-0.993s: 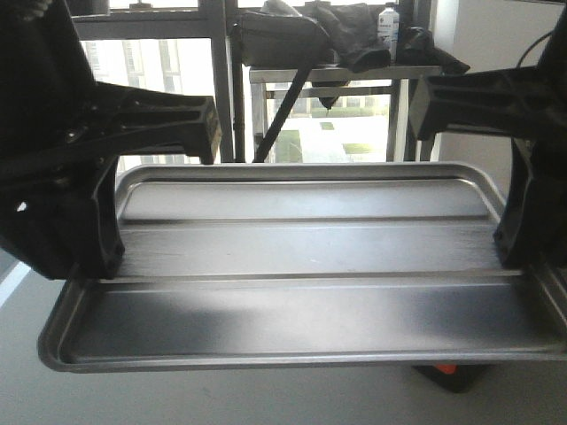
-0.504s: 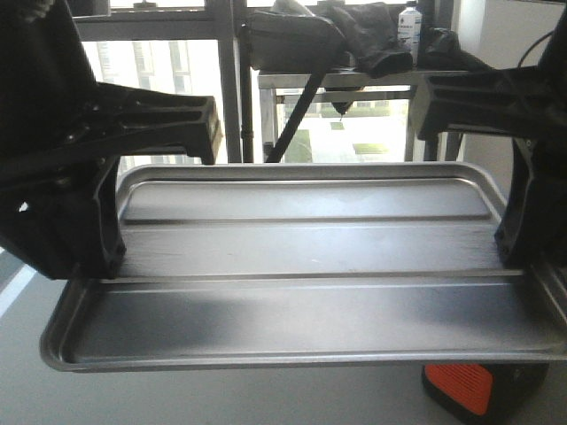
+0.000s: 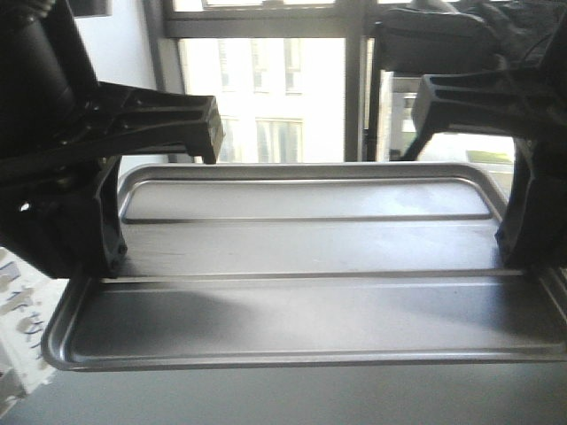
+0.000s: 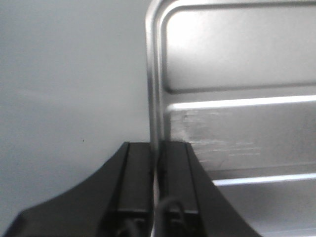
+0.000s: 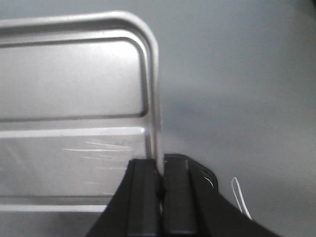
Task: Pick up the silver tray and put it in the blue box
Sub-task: 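Hold the tray level in both grippers while the base drives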
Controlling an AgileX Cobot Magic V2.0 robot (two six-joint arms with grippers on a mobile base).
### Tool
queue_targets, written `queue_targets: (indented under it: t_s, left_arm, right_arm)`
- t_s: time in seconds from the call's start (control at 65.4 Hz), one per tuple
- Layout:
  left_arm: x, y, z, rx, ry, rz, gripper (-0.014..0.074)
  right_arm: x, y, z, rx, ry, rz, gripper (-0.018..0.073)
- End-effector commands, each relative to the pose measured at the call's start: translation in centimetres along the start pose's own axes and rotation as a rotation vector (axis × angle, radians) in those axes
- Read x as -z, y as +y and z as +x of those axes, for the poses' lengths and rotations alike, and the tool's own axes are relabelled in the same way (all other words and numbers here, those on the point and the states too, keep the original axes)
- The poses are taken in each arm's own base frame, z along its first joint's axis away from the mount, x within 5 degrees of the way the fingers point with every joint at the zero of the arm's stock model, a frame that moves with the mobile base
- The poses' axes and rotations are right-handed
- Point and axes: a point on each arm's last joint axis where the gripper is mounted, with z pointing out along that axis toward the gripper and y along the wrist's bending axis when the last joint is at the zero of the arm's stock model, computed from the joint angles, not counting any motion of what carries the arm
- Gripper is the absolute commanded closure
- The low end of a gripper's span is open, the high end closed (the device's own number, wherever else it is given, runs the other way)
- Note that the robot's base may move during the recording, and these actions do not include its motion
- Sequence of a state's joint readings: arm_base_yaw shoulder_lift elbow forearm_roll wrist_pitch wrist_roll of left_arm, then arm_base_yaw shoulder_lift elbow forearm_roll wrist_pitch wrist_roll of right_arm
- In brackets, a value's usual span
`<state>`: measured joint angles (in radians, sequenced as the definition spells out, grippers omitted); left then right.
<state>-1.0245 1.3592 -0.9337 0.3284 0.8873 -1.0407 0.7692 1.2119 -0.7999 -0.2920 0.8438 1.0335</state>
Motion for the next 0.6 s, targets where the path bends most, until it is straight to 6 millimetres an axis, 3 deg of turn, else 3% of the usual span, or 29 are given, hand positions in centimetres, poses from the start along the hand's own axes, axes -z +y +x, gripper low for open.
queue_targets:
  t_s: [0.0,0.581]
  left_arm:
    - [1.46,-0.07,-0.58,-0.002,-0.051,0.033,0.0603]
    - [1.46,-0.05,-0.57,-0.002,-0.05,0.032,0.0602]
  right_arm:
    - [0.98,0.27,-0.88,0.019,-0.07,-0.036,0.0491]
    - [0.98,0.26,-0.88,0.019,-0.07,-0.035,0.0491]
